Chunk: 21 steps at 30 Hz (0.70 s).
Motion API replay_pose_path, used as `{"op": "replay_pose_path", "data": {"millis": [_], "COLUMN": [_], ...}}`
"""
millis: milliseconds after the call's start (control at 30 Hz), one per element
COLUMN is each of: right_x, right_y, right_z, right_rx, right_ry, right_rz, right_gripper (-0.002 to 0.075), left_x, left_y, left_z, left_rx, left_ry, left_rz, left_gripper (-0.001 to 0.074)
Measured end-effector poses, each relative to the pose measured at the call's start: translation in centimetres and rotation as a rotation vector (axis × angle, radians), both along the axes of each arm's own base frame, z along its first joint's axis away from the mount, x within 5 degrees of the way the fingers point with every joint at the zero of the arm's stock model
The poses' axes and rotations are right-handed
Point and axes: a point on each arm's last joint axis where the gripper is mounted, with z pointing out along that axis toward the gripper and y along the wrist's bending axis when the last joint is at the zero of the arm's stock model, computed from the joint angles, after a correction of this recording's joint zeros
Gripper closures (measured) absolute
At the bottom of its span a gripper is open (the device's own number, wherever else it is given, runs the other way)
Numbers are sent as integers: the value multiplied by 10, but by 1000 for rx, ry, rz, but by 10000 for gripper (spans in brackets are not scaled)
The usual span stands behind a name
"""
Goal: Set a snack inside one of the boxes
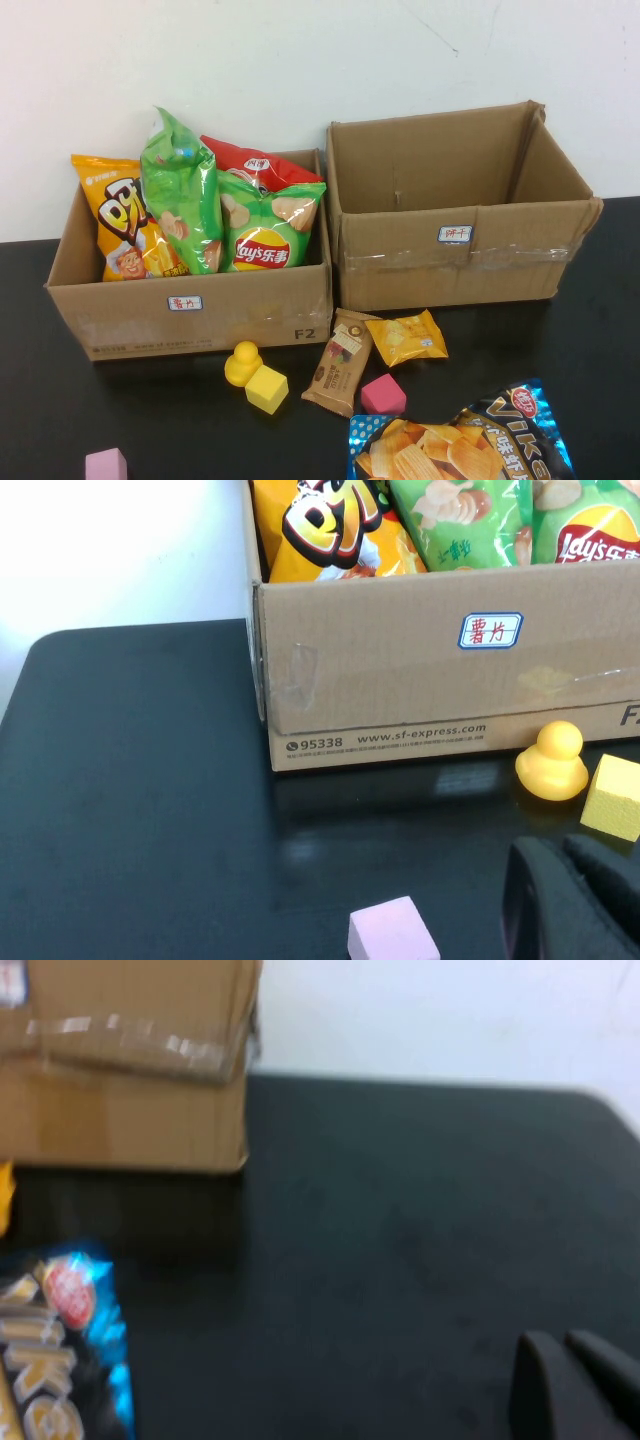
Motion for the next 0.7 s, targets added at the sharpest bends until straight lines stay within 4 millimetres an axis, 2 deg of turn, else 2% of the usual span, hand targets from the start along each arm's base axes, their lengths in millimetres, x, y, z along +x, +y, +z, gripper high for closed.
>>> {"op": "replay_pose_path", "data": {"millis": [233, 700], "right_x": [-1, -1], "right_y": [3, 3], "right_z": [-2, -2], "right_rx": [17, 36], "right_ry": [27, 26], "right_rz": [57, 52], "right_gripper": [727, 727], "left_x": [0, 0], "left_y": [0, 0], "left_z": [0, 0], "left_rx": [0, 0], "left_ry": [0, 0], "left_rz": [0, 0], "left_gripper": [737, 737]}}
